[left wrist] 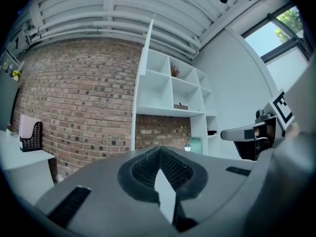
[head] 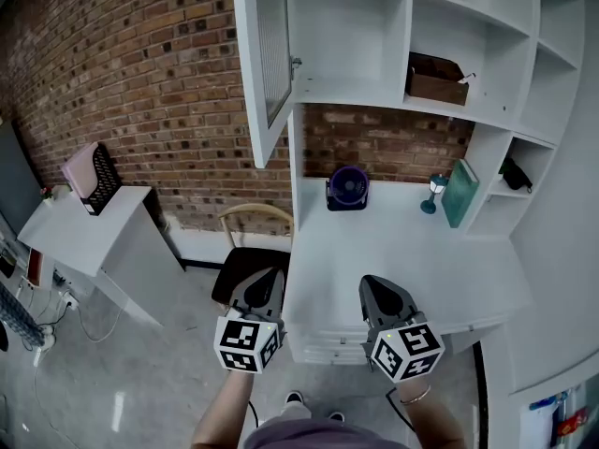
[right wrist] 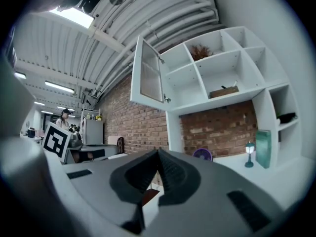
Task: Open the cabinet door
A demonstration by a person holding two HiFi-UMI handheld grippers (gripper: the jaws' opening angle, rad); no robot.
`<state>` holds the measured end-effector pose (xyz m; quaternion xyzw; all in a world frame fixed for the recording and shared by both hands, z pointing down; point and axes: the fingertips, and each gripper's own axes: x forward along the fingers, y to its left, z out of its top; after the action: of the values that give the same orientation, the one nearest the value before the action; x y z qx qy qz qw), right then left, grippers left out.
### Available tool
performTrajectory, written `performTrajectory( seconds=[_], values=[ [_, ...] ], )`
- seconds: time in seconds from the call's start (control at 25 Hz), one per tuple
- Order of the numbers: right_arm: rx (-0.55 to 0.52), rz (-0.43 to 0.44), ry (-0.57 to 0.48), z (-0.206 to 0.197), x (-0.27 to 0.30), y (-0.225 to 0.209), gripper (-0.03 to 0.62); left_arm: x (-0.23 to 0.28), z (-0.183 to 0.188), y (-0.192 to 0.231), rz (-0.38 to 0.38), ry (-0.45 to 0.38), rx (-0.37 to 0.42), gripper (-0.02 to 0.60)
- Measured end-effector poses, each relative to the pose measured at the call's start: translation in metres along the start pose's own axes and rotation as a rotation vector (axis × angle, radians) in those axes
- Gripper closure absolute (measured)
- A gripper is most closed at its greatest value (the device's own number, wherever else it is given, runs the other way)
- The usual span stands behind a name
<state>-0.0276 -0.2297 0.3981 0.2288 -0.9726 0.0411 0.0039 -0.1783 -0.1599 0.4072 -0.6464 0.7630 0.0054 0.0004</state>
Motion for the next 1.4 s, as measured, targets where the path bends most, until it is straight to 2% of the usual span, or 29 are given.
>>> performTrajectory(
  seconds=[0.2,0.4,0.52,1.4],
  values=[
    [0.069,-0.042,0.042,-0.031,-0.020,-0.008,0.591,-0.007,-0.028,-0.010,-0.001,0.052,-0.029,0.578],
    [0.080,-0.070,0.075,-0.047,-0.034,-0.017,0.592,-0.013,-0.046,-0.026,-0.020,0.072,-0.094,0.579],
    [0.082,-0.085,0.080,-0.048,-0.041,-0.023,0.592,-0.015,-0.052,-0.037,-0.033,0.083,-0.105,0.578],
    [0.077,-0.080,0.088,-0.050,-0.069,-0.047,0.592,-0.019,-0.051,-0.074,-0.026,0.086,-0.113,0.578]
  ],
)
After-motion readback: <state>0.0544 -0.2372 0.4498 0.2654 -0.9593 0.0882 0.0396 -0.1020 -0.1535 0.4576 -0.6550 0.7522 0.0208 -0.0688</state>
